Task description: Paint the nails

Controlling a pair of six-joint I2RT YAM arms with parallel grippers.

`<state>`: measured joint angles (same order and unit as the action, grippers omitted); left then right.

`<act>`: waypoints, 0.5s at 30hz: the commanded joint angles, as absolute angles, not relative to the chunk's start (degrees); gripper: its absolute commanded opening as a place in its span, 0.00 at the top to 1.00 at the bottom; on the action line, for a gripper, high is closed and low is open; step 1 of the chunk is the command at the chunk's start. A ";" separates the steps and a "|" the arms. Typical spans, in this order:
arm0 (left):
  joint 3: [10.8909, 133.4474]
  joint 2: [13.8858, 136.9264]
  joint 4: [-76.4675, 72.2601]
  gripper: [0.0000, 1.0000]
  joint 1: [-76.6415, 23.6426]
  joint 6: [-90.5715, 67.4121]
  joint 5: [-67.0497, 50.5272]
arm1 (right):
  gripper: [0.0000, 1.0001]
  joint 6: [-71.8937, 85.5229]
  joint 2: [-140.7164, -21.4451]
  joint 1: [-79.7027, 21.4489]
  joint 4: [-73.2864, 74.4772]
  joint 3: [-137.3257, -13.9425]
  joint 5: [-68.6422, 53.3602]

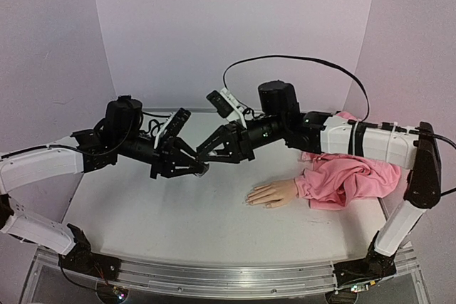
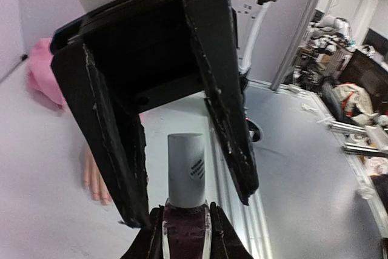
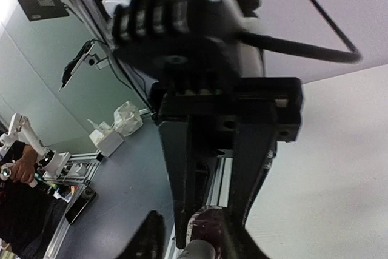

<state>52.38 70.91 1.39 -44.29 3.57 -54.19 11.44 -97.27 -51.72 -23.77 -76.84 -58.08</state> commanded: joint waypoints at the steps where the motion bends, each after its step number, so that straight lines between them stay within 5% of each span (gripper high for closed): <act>1: 50.48 63.30 -3.48 1.00 -45.42 12.79 -33.17 | 0.45 15.91 -91.42 -51.02 -24.79 -76.67 -44.00; 3: 49.68 61.64 -3.58 1.00 -45.75 14.63 -23.81 | 0.25 19.54 -91.16 -50.64 -24.43 -76.90 -37.91; 6: 48.79 59.88 -3.66 1.00 -46.41 16.93 -14.88 | 0.14 25.37 -91.41 -50.63 -23.52 -77.51 -29.50; 15: 47.74 58.89 -3.74 1.00 -50.71 21.82 -2.86 | 0.29 35.32 -97.52 -52.34 -24.67 -83.18 -29.46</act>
<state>47.90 60.12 -0.58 -49.36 18.28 -10.72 30.44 -95.15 -50.92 -21.98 -78.28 -30.61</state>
